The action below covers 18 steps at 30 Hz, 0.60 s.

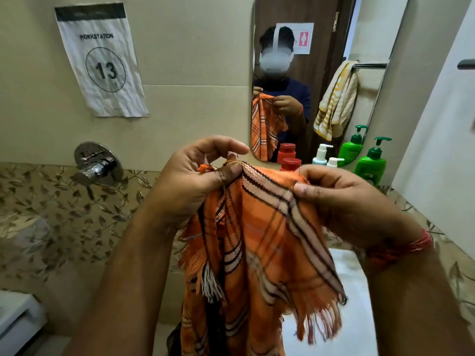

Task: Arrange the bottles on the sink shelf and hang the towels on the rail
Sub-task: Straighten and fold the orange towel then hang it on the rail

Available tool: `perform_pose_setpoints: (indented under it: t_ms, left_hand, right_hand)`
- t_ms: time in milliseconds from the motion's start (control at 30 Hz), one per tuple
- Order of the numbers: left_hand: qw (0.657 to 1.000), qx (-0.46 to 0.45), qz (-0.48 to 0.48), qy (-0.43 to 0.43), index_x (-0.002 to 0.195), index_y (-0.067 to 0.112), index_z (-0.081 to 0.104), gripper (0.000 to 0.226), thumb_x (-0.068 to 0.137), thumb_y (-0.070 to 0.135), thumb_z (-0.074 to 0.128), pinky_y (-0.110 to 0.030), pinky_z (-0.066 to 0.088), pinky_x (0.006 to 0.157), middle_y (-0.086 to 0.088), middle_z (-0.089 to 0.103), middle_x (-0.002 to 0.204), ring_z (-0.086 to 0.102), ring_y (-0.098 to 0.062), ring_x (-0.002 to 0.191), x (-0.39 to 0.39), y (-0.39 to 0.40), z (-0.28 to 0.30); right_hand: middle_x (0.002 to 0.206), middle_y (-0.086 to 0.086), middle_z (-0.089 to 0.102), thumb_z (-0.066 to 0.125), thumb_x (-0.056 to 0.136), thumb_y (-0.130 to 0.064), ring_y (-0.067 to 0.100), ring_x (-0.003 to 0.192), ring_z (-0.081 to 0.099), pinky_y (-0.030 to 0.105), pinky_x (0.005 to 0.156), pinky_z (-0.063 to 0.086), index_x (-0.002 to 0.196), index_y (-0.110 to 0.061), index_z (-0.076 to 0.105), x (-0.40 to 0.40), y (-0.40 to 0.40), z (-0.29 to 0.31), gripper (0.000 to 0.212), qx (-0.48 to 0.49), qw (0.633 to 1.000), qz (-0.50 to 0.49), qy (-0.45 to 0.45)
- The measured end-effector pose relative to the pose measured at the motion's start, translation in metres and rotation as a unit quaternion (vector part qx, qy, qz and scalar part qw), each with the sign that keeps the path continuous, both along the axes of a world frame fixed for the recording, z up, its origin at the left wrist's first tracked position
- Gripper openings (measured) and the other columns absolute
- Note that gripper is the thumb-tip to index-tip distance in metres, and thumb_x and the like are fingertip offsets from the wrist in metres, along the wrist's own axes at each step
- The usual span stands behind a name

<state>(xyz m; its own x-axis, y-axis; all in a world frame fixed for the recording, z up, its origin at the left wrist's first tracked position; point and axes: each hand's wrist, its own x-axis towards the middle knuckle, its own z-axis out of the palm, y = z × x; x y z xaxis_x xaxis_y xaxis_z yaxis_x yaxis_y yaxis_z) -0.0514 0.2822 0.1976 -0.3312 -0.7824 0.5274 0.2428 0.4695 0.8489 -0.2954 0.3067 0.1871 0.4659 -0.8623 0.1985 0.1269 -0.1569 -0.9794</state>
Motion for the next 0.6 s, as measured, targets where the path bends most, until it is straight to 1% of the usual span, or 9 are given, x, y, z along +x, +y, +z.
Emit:
perform_pose_setpoints:
  t_ms: [67,133,200,300,367,467,500,533,600]
  left_hand:
    - [1.0,0.002,-0.007,0.0,0.087,0.023,0.078,0.025,0.079,0.002,0.067,-0.02,0.058,0.066,0.006,0.07,0.087,0.068,-0.009,0.073,-0.002,-0.001,0.0]
    - [1.0,0.007,-0.004,0.007,0.085,0.023,0.077,0.023,0.079,0.004,0.067,-0.021,0.058,0.065,0.005,0.071,0.088,0.069,-0.01,0.074,-0.002,-0.003,0.0]
    - [1.0,0.015,0.006,0.014,0.085,0.024,0.077,0.021,0.079,0.006,0.067,-0.021,0.059,0.063,0.004,0.07,0.089,0.068,-0.01,0.072,0.0,-0.005,-0.002]
    - [0.999,0.017,0.015,0.023,0.086,0.023,0.076,0.02,0.079,0.006,0.068,-0.021,0.058,0.061,0.003,0.069,0.087,0.066,-0.01,0.069,0.004,-0.006,-0.004]
    - [0.999,0.017,0.018,0.038,0.084,0.024,0.076,0.021,0.078,0.006,0.068,-0.02,0.057,0.06,0.004,0.068,0.083,0.065,-0.009,0.067,0.005,-0.007,-0.004]
    - [0.998,0.02,0.023,0.052,0.082,0.024,0.076,0.022,0.078,0.005,0.066,-0.019,0.056,0.059,0.006,0.068,0.079,0.065,-0.008,0.064,0.005,-0.009,-0.003]
    - [0.998,0.022,0.022,0.055,0.082,0.023,0.076,0.022,0.078,0.004,0.066,-0.019,0.057,0.059,0.005,0.069,0.08,0.065,-0.008,0.064,0.006,-0.009,-0.003]
    - [0.998,0.024,0.02,0.058,0.082,0.023,0.076,0.022,0.079,0.004,0.066,-0.019,0.057,0.059,0.005,0.069,0.08,0.065,-0.009,0.064,0.006,-0.01,-0.003]
    - [0.998,0.026,0.019,0.057,0.082,0.023,0.076,0.022,0.078,0.004,0.066,-0.02,0.057,0.058,0.004,0.068,0.08,0.065,-0.009,0.064,0.007,-0.011,-0.003]
  right_hand:
    - [0.083,0.013,0.065,0.07,0.081,-0.021,0.02,0.07,0.065,0.028,0.064,0.057,0.096,-0.005,0.064,0.003,0.001,0.001,0.023,-0.002,0.997,-0.041,-0.069]
    - [0.082,0.013,0.065,0.066,0.08,-0.02,0.02,0.069,0.064,0.026,0.063,0.056,0.094,-0.006,0.064,0.005,0.003,0.004,0.02,-0.008,0.996,-0.074,-0.058]
    - [0.083,0.012,0.067,0.071,0.081,-0.027,0.022,0.072,0.064,0.026,0.063,0.055,0.09,-0.011,0.068,-0.002,0.005,0.005,0.019,-0.034,0.995,-0.086,0.036]
    - [0.097,0.01,0.074,0.064,0.091,-0.038,0.026,0.088,0.072,0.032,0.073,0.059,0.094,-0.016,0.074,-0.018,0.011,0.009,0.025,-0.055,0.974,-0.082,0.205]
    - [0.1,0.007,0.076,0.059,0.089,-0.036,0.024,0.092,0.074,0.033,0.076,0.06,0.1,-0.019,0.074,-0.027,0.015,0.014,0.025,-0.036,0.963,-0.083,0.256]
    - [0.1,0.004,0.076,0.058,0.086,-0.042,0.022,0.092,0.074,0.044,0.085,0.058,0.106,-0.022,0.072,-0.037,0.016,0.02,0.031,-0.021,0.927,-0.104,0.36]
    - [0.097,0.004,0.076,0.058,0.086,-0.043,0.022,0.089,0.074,0.044,0.082,0.058,0.104,-0.023,0.072,-0.04,0.015,0.02,0.03,-0.021,0.909,-0.121,0.398]
    - [0.092,0.005,0.076,0.058,0.089,-0.04,0.023,0.084,0.073,0.041,0.075,0.058,0.1,-0.023,0.072,-0.041,0.015,0.02,0.025,-0.022,0.893,-0.143,0.426]
    - [0.081,0.006,0.073,0.058,0.096,-0.027,0.021,0.072,0.069,0.03,0.059,0.05,0.092,-0.021,0.071,-0.043,0.012,0.02,0.014,-0.025,0.869,-0.196,0.454]
